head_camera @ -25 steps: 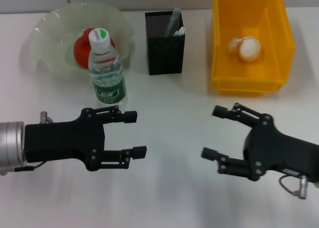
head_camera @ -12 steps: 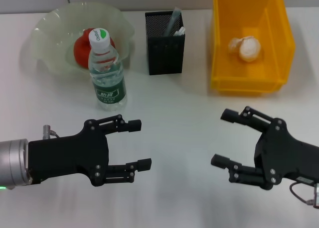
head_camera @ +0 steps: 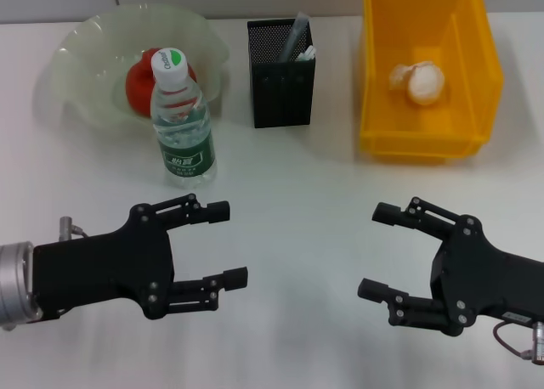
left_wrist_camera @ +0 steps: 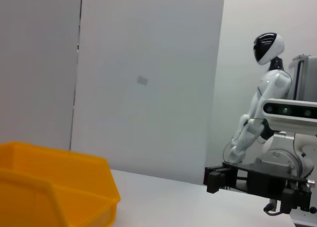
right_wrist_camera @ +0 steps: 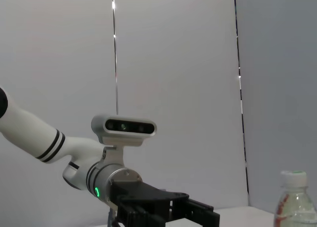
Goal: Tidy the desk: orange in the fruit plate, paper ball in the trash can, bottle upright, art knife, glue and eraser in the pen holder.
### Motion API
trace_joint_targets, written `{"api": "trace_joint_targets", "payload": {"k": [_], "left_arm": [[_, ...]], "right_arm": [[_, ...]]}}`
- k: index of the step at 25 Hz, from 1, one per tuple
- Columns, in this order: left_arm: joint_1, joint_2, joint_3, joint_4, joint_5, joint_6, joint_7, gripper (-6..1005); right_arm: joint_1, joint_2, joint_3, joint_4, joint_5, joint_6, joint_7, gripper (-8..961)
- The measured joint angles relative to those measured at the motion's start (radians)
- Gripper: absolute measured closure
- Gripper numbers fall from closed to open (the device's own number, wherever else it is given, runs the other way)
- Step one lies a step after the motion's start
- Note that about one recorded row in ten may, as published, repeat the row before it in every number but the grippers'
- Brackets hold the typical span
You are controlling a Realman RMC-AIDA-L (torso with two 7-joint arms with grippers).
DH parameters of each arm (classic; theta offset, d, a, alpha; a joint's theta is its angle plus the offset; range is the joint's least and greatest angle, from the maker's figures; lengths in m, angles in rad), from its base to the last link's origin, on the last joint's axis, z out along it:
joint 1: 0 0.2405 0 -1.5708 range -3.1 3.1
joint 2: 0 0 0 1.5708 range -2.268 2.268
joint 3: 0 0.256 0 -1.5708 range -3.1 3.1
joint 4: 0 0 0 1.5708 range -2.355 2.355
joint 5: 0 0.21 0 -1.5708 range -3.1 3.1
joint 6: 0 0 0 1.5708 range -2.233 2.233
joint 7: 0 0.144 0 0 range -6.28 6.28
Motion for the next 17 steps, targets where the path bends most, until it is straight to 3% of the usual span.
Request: {"api": "trace_joint_targets", "payload": {"k": [17], "left_arm": [[0.021, -0.002, -0.016, -0.024, 0.0, 0.032, 0.027, 197]], "right_arm": [[-0.003, 0.011, -0.006, 0.0, -0.015, 0.012, 0.001, 129]]}}
